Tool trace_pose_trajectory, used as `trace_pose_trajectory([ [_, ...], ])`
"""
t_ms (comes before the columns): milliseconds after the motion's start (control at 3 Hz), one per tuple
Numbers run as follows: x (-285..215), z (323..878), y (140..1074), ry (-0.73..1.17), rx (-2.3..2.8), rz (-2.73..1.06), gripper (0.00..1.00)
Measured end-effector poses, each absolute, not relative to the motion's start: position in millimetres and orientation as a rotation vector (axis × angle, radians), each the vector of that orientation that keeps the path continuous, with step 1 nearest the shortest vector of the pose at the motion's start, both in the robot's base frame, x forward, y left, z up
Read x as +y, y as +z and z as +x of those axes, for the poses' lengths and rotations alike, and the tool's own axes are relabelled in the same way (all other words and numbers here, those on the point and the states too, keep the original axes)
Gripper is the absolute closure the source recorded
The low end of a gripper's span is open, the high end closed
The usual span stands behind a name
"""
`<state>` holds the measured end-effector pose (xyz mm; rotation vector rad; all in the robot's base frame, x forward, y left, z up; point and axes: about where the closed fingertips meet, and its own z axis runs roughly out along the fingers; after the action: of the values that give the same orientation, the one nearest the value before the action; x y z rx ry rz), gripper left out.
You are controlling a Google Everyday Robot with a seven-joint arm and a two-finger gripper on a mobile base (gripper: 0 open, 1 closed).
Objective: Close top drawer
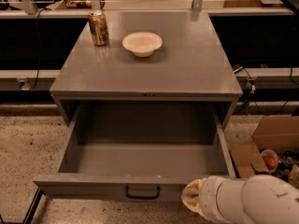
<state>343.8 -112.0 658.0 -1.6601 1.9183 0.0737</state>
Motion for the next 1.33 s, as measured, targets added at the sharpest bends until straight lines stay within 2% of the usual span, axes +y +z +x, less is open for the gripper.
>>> trace_pose_trajectory([
  [1000, -91, 438, 661, 0.088, 1.838, -1.648, 1.0],
  [1333, -91, 438, 661, 0.088, 1.838, -1.648, 1.0],
])
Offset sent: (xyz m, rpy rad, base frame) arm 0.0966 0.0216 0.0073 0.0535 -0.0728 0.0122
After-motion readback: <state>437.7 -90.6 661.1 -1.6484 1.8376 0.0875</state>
